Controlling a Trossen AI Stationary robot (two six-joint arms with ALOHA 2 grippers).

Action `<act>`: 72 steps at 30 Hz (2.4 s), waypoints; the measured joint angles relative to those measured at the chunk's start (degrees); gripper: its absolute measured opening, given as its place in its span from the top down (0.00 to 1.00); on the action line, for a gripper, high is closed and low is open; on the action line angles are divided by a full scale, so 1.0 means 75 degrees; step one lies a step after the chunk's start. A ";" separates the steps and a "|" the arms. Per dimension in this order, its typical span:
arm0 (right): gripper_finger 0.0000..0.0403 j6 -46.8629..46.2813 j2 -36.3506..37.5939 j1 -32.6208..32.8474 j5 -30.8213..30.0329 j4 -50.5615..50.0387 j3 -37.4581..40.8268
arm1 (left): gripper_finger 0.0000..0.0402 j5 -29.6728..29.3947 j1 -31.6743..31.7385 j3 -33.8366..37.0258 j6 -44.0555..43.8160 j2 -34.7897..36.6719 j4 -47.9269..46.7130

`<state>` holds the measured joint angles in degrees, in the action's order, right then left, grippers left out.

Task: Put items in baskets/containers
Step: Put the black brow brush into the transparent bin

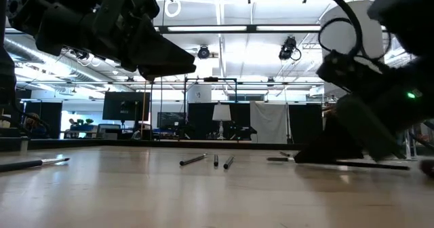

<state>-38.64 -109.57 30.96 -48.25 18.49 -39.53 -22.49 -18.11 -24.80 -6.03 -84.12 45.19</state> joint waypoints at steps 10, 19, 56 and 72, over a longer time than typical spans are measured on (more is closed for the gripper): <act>0.99 0.2063 0.0747 0.0098 0.0148 0.2410 -0.0072 | 0.55 0.0252 -0.0285 0.0006 0.1958 0.0000 0.0060; 0.99 0.4405 0.0767 -0.0240 0.2790 0.5692 -0.0078 | 0.55 0.1606 -0.0218 0.0003 0.2496 -0.0091 0.1214; 0.98 0.4908 0.0786 -0.0767 0.4383 0.6645 -0.0101 | 0.97 0.2937 -0.0207 -0.1224 0.3452 -0.1792 0.3498; 0.83 0.3567 0.0876 -0.0859 0.4020 0.4838 -0.0104 | 0.97 0.3375 0.0027 -0.1224 0.2897 -0.1792 0.3016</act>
<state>-11.89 -103.00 24.52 -18.10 54.78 -40.32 2.82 -17.91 -33.98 15.70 -97.56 67.81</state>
